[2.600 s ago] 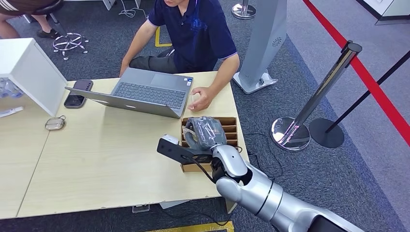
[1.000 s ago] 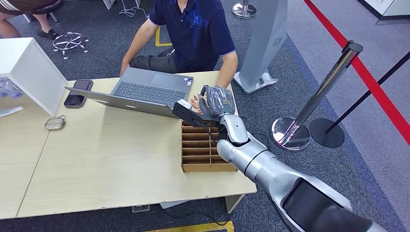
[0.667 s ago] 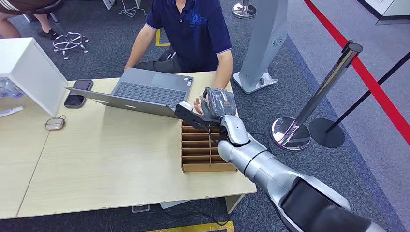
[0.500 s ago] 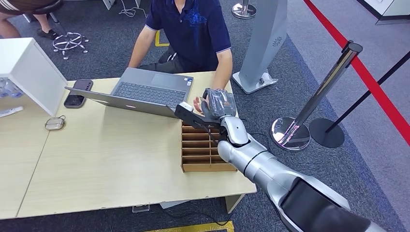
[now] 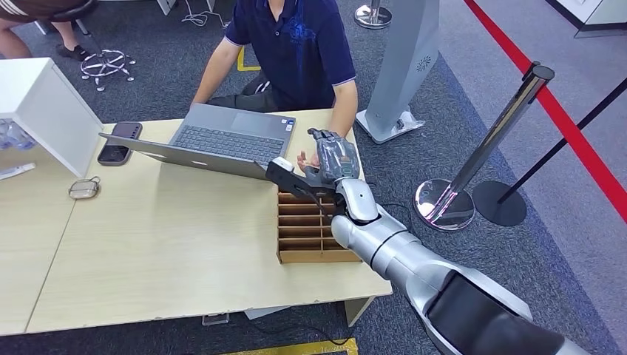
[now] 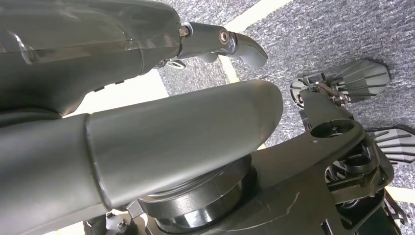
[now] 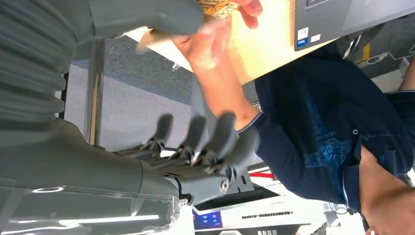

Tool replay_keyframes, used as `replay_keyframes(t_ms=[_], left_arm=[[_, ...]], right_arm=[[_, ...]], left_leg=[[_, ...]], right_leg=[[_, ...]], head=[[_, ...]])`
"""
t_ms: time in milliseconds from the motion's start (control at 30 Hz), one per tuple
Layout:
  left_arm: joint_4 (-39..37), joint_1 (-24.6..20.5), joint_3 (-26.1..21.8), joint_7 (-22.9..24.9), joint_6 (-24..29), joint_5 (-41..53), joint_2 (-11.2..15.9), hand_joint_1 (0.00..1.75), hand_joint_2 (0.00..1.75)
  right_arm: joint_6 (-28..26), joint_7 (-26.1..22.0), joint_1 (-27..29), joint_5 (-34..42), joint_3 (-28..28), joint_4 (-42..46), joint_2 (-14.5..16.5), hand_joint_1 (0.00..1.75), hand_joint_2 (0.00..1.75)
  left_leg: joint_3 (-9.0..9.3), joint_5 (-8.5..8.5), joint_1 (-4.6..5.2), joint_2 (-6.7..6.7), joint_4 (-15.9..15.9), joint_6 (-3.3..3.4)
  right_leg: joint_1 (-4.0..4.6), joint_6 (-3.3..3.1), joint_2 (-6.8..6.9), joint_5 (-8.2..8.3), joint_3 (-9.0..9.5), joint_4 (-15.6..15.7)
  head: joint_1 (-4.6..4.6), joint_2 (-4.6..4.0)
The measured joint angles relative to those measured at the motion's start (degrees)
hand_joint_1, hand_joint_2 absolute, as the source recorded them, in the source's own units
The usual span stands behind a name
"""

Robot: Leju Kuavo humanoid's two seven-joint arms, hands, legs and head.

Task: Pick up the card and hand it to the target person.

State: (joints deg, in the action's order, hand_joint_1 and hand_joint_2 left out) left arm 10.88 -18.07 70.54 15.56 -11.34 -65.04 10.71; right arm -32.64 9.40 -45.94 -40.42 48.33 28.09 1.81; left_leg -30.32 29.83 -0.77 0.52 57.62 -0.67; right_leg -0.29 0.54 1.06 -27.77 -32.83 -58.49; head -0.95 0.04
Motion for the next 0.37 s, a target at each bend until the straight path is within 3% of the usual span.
replay_keyframes(t_ms=[367], left_arm=[[0.0, -0.06, 0.06, 0.0, 0.0, -0.01, 0.0, 0.0, 0.0]], right_arm=[[-0.41, -0.58, -0.16, 0.72, -0.04, -0.01, 0.04, 0.0, 1.75]], left_leg=[[0.0, 0.0, 0.0, 0.0, 0.0, 0.0]], right_leg=[[0.0, 0.0, 0.0, 0.0, 0.01, 0.0]], head=[[-0.01, 0.0]])
